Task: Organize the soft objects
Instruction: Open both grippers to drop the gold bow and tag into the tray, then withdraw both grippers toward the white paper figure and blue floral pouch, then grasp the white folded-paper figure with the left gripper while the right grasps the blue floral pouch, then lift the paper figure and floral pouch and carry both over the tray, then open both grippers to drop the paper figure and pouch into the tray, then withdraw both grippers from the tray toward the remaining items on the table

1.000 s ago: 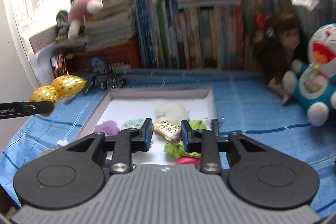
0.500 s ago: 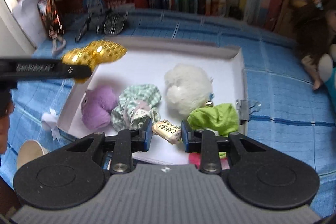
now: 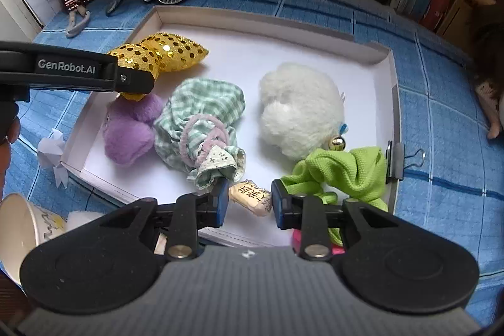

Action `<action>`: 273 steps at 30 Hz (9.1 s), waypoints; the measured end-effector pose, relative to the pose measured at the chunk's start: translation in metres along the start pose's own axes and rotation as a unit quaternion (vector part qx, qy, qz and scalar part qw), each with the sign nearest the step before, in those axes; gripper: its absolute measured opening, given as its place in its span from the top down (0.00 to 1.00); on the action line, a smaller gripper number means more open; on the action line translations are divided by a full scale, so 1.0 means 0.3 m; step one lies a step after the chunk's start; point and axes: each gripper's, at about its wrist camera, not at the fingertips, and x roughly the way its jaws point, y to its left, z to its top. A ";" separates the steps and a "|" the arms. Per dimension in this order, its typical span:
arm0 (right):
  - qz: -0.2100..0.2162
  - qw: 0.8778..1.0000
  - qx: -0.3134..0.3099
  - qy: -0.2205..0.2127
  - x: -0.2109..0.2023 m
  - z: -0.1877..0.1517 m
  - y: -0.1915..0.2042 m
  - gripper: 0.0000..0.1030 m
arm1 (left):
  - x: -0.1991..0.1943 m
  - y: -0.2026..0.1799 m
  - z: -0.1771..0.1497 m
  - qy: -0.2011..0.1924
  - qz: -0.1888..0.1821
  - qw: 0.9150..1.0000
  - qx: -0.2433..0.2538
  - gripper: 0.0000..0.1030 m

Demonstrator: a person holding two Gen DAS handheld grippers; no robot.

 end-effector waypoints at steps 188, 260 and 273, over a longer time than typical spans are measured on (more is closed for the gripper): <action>-0.001 0.964 0.152 -0.218 -0.062 0.025 -0.349 0.47 | 0.055 -0.243 0.074 -0.032 -0.022 0.996 0.076 0.71; 0.084 0.918 0.081 -0.379 -0.447 -0.543 -0.275 0.09 | -0.503 -0.326 -0.604 -0.218 -0.060 0.955 0.189 0.33; 0.048 0.910 0.086 -0.402 -0.431 -0.704 -0.256 0.07 | -0.524 -0.300 -0.793 -0.269 -0.057 0.948 0.161 0.32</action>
